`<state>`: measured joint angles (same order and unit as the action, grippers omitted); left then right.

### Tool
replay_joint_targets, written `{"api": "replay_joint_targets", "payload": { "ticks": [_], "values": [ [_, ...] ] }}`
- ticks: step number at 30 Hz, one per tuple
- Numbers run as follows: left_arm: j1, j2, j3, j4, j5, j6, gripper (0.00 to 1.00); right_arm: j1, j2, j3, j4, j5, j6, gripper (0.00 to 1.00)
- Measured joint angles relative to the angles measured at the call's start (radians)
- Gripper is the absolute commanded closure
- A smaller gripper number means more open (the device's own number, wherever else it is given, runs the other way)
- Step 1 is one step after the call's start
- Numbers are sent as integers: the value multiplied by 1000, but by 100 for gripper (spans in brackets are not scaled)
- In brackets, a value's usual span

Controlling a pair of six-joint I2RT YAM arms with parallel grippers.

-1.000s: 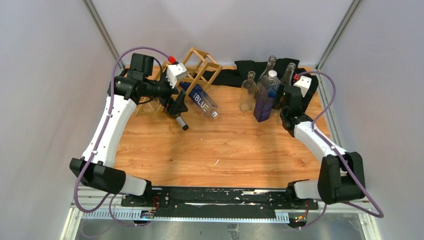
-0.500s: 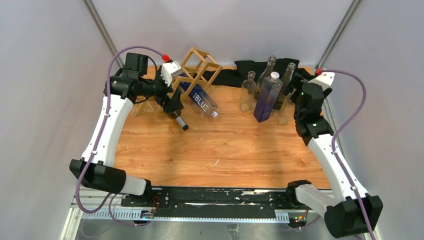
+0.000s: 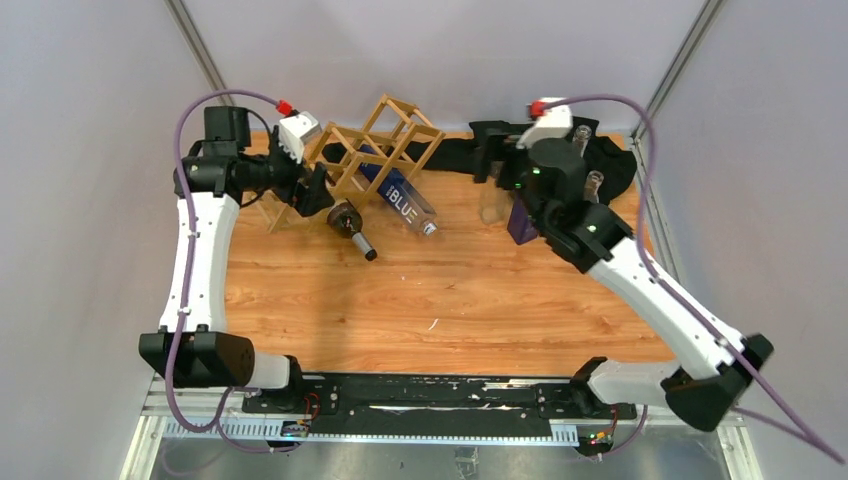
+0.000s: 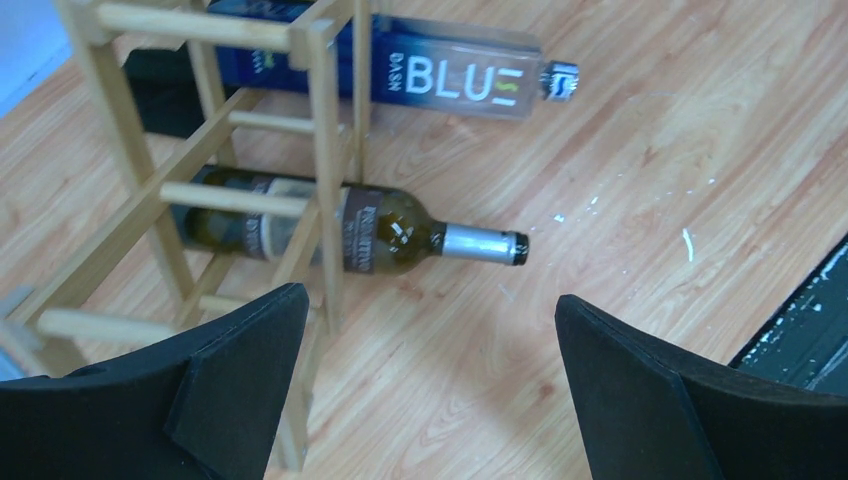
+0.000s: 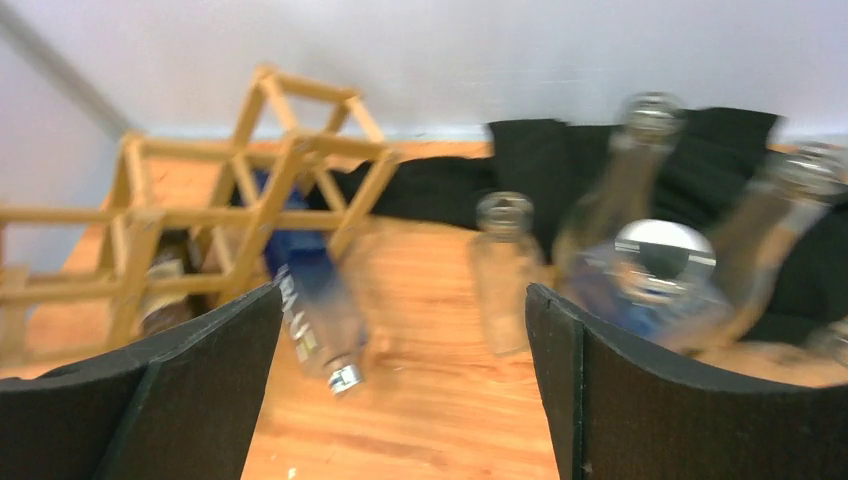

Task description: Take the wine bottle off the wine rack

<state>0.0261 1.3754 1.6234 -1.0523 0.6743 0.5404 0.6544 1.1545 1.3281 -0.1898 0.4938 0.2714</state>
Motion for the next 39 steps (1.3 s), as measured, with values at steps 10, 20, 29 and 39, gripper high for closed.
{"api": "replay_joint_targets", "payload": {
  "ticks": [10,20,29,39],
  "values": [
    [133,-14,-37,-5,23,55,0,243,455,304,-136,-218,-24,5],
    [183,-26,-125,-18,28,122,0,277,854,526,-199,-513,3,5],
    [200,-51,-184,-29,23,192,0,277,1075,643,-204,-641,52,13],
    [201,-60,-253,-30,29,266,0,277,1163,679,-176,-671,92,41]
  ]
}}
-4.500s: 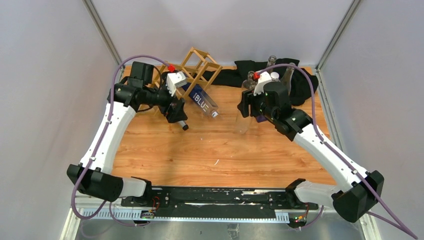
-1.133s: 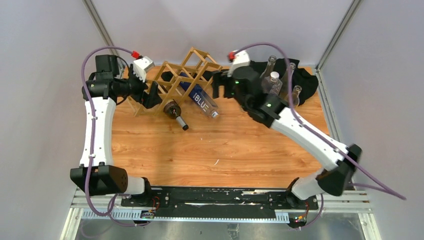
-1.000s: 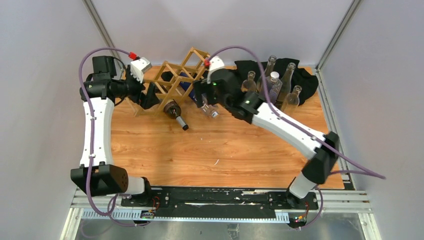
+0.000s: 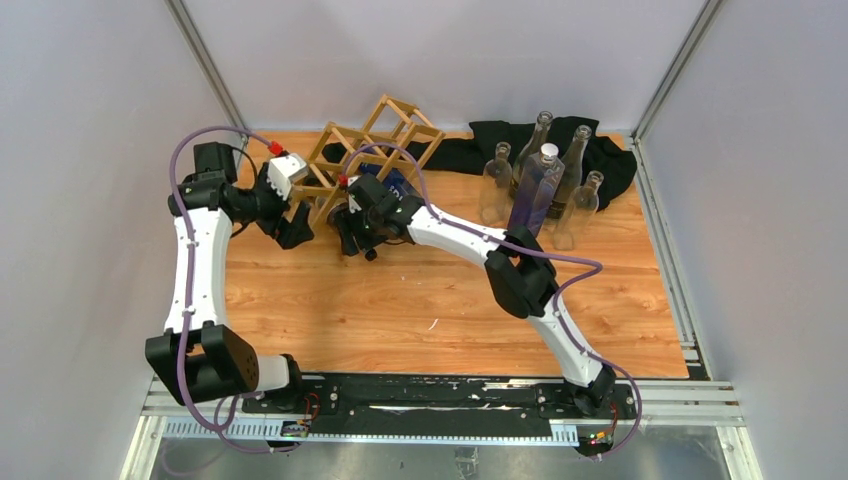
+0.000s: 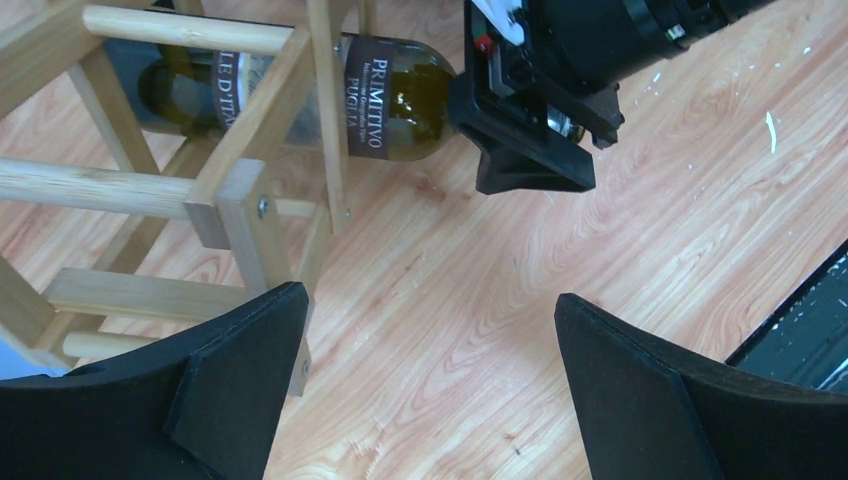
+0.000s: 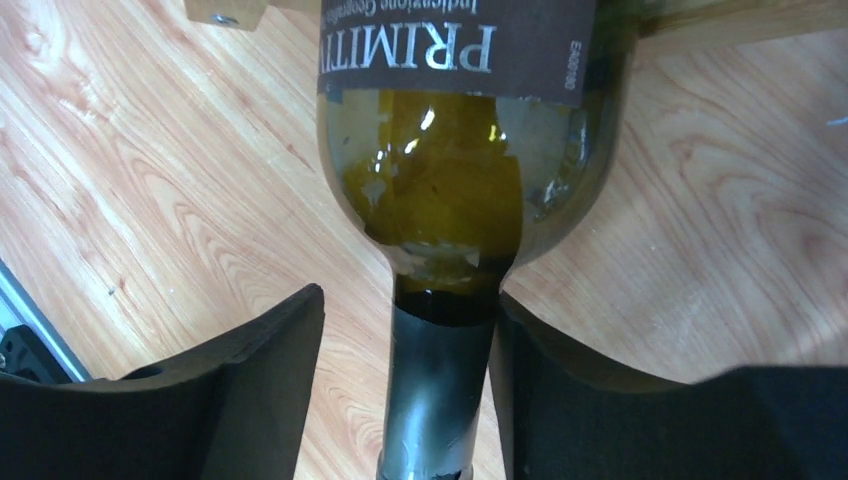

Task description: Take the wine bottle off the wine rack

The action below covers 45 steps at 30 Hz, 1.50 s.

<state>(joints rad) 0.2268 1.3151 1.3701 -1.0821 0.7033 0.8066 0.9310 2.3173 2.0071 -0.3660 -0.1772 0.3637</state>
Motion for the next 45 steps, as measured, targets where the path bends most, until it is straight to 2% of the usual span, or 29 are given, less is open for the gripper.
{"api": "replay_joint_targets", "payload": {
  "ticks": [5,7,9,11,21,36,40,45],
  "values": [
    [0,-14,-47,-2,0,55,0,-10,0,-33,72,-18,45,57],
    [0,-24,-59,-3,0,76,0,-19,0,-61,100,-29,64,68],
    [0,-32,-65,-4,0,93,0,-24,0,-76,114,-38,79,87],
    [0,-40,-71,-5,0,111,0,-26,-3,-89,132,-47,94,99],
    [0,-52,-109,-5,-1,193,0,-27,-109,-254,196,-87,137,100],
    [-8,-54,-154,-5,-5,384,0,-27,-419,-617,273,-155,231,100],
    [-81,-73,-200,-7,-13,461,0,-27,-521,-706,265,-163,255,100],
    [-225,-92,-211,-13,-37,529,0,-27,-669,-803,231,-185,267,100]
  ]
}}
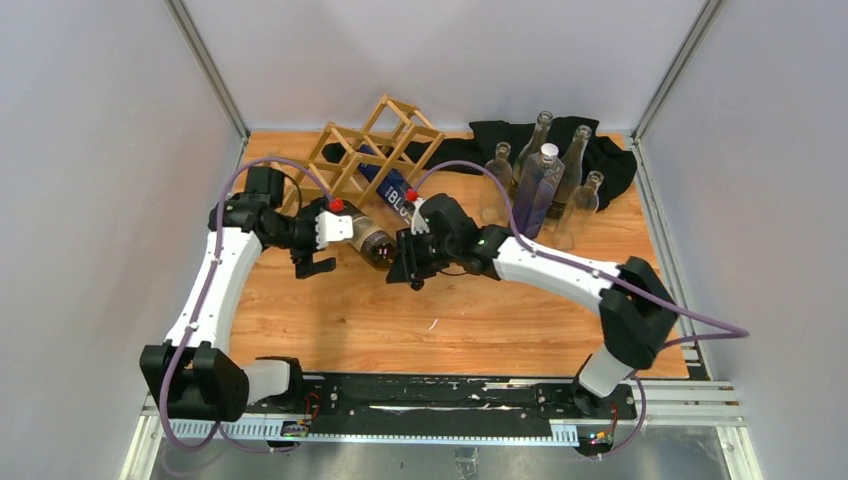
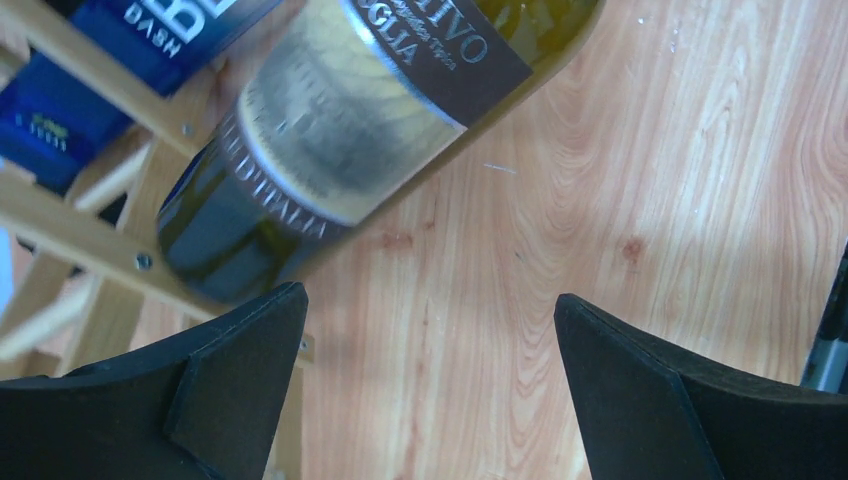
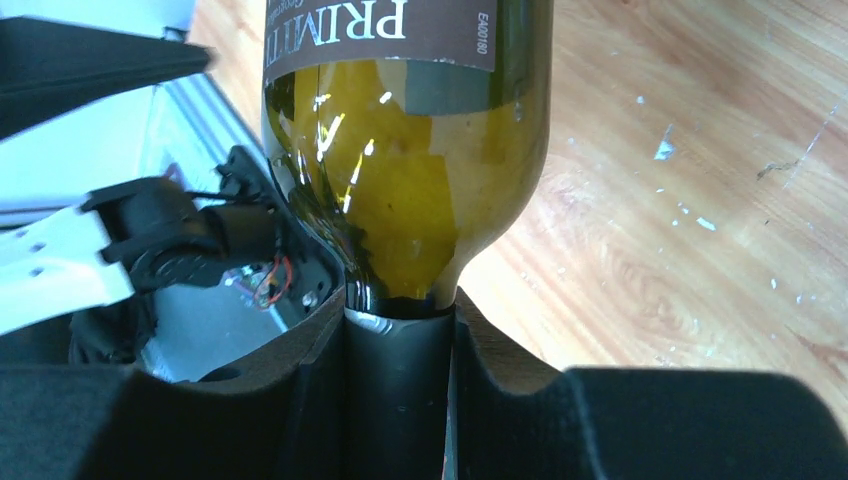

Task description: Take the wine bottle off the wine rack

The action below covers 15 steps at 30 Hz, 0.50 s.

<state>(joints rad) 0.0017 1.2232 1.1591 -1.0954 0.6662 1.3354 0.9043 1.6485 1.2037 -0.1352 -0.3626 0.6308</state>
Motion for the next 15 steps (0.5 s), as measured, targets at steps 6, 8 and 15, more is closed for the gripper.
{"api": "replay_joint_targets", "payload": {
  "ticks": [6,8,15],
  "values": [
    [-132,-7,3,-7,-74,69,0,-2,-179,-27,-77,-22,-23,100],
    [-166,-9,5,-11,-96,87,0,-4,-222,-27,-105,-21,-32,100],
    [-224,-43,14,-26,-150,137,0,-4,-309,-27,-218,-24,-65,100]
  ]
}}
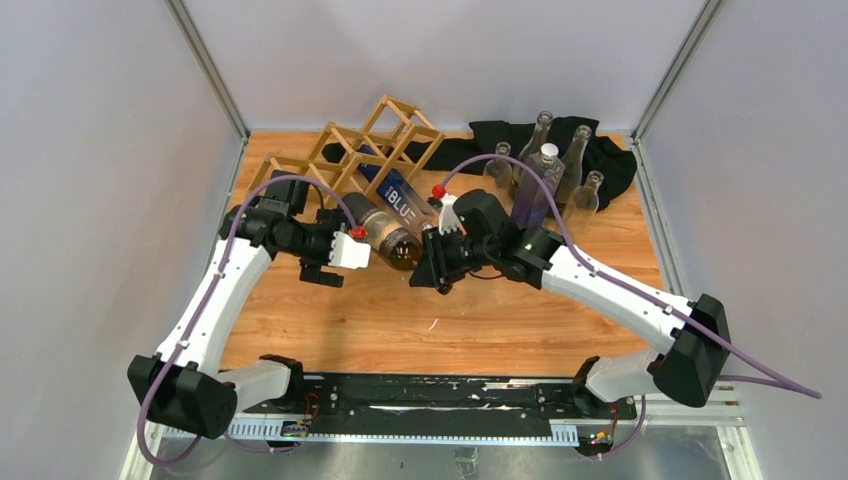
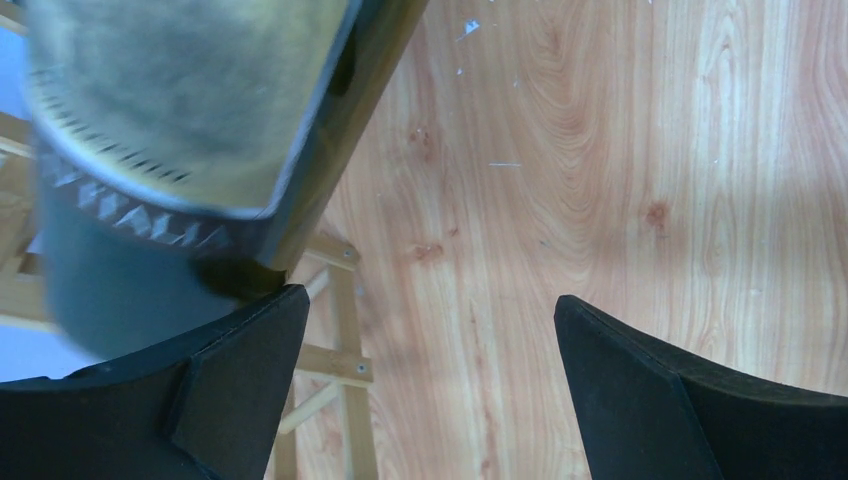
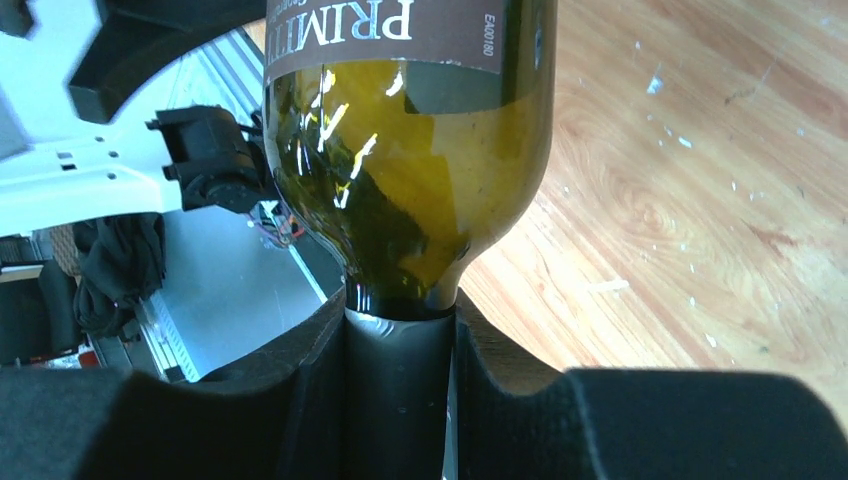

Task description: Take the wine bottle off the wine rack

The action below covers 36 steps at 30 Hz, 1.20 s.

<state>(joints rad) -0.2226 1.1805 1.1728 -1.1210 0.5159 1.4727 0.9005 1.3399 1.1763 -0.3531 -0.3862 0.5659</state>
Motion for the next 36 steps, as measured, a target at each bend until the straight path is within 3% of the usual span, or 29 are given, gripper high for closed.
{"api": "replay_joint_targets", "payload": {
  "ticks": [11,27,29,30,31,32,34,36],
  "values": [
    [-8,-150,-11,41,5,88,0,10,0,61,-241,-59,-78,100],
    [-135,-91,-34,89,0,11,2,68,51,231,-346,-114,-146,100],
    [-135,-91,-48,93,-7,10,18,73,51,235,-350,-117,-150,98],
    [-135,-91,-53,95,-9,6,28,75,51,235,-351,-115,-150,87],
    [-135,-91,-57,89,-13,3,46,76,51,235,-351,-112,-150,72],
    [-135,-90,-60,89,-15,20,63,76,51,235,-351,-107,-153,51],
    [-141,-90,-61,91,-25,13,98,76,50,235,-356,-98,-158,33],
    [-142,-90,-65,98,-28,-18,100,77,42,235,-332,-74,-161,21]
  ]
}}
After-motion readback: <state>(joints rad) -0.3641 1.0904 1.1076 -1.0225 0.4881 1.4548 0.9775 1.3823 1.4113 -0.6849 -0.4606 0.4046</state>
